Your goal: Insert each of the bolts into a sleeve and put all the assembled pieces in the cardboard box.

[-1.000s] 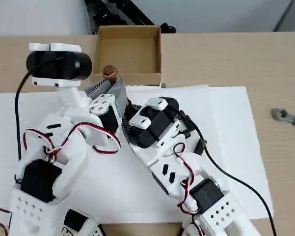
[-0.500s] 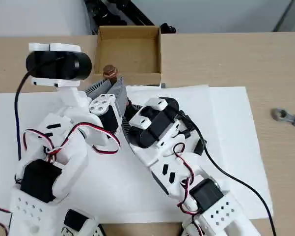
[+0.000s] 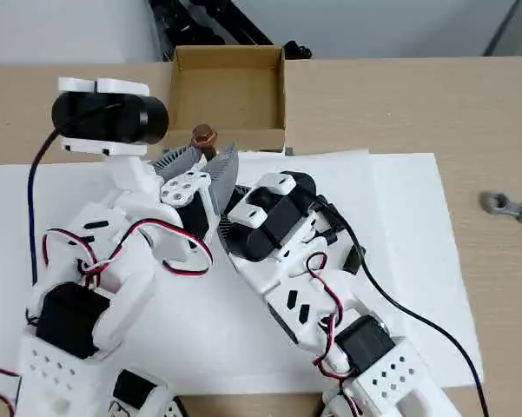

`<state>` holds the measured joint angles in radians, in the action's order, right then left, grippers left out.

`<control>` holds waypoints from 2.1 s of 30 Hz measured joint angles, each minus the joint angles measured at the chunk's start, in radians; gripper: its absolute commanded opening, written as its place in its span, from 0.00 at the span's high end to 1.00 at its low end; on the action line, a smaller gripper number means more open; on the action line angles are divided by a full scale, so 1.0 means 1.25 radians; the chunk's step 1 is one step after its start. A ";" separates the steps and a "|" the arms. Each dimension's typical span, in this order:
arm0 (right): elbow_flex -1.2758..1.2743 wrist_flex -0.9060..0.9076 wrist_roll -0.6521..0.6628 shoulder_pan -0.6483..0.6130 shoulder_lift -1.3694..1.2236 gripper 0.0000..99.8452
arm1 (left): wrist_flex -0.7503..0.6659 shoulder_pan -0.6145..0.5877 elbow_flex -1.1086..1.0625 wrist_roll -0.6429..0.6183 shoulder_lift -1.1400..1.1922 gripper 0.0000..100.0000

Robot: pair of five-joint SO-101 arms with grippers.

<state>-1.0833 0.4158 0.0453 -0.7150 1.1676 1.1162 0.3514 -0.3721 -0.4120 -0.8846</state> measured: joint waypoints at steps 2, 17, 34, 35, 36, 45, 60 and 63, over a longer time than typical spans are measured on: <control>0.000 0.000 0.000 0.000 0.000 1.00 | 0.028 0.000 0.001 0.016 0.000 0.83; 0.000 -0.016 0.001 0.038 -0.006 1.00 | 0.155 -0.029 0.091 0.088 -0.002 0.86; 0.446 -0.016 0.059 0.212 -0.628 1.00 | 0.139 -0.303 -0.069 0.176 -0.007 0.99; 0.475 -0.016 0.065 0.217 -0.664 1.00 | 0.120 -0.303 -0.096 0.196 -0.007 0.99; 0.507 -0.016 0.070 0.220 -0.698 1.00 | 0.096 -0.303 -0.123 0.220 -0.007 0.99; 0.754 -0.101 0.079 0.258 -1.037 1.00 | -0.126 -0.303 -0.323 0.290 -0.007 0.99; 1.085 -0.130 0.079 0.273 -1.432 0.81 | -0.193 -0.436 -0.395 0.297 -0.007 0.97; 1.094 -0.119 0.080 0.273 -1.432 0.83 | -0.185 -0.454 -0.395 0.297 -0.007 0.97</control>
<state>0.2839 0.2670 0.1450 -0.3744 -0.6229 0.8846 -0.2163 -0.8661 -0.0407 -0.8938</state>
